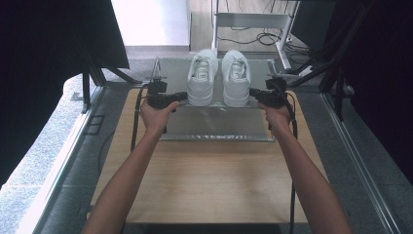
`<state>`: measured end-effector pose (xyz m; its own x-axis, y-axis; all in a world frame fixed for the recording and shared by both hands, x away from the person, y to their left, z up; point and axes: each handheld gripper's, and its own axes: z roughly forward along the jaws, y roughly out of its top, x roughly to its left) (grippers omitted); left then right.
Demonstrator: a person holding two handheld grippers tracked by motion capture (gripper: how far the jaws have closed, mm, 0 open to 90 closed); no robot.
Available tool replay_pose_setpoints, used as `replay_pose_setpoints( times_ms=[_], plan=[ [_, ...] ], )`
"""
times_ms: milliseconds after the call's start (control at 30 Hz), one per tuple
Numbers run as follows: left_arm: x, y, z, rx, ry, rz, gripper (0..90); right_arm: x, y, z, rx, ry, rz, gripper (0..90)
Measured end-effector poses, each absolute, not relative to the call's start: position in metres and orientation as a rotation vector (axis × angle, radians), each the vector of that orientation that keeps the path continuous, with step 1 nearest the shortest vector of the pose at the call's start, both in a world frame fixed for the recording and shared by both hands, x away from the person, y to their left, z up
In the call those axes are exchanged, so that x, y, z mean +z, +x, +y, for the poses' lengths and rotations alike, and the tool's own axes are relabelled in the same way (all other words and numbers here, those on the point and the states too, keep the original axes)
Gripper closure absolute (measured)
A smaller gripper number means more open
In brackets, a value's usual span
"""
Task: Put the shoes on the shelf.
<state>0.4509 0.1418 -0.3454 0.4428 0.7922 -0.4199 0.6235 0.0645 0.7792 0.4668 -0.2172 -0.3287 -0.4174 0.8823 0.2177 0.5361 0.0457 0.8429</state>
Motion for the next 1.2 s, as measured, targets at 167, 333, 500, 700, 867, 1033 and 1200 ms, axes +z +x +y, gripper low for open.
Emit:
replay_pose_setpoints(
  times_ms=[167,333,500,700,867,1033,1200],
  plan=[
    [-0.346,0.451,0.138,0.183,1.630,1.250,86.3,-0.330,0.468,-0.218,1.354,1.455,1.971,90.0],
    [-0.346,0.451,0.123,0.157,1.633,1.228,86.2,-0.330,0.468,-0.218,1.371,1.453,1.989,90.0],
    [-0.346,0.452,0.119,0.153,1.640,1.230,85.5,-0.330,0.465,-0.213,1.372,1.426,1.995,90.0],
    [-0.346,0.452,0.120,0.162,1.642,1.242,80.3,-0.333,0.465,-0.215,1.400,1.426,1.993,90.0],
    [-0.346,0.450,0.124,0.189,1.622,1.237,63.3,-0.336,0.462,-0.219,1.438,1.416,1.969,85.0],
    [-0.344,0.444,0.128,0.249,1.642,1.213,51.4,-0.336,0.456,-0.227,1.481,1.408,1.924,74.6],
    [-0.340,0.432,0.136,0.297,1.645,1.186,49.2,-0.335,0.444,-0.230,1.521,1.350,1.927,61.1]
  ],
)
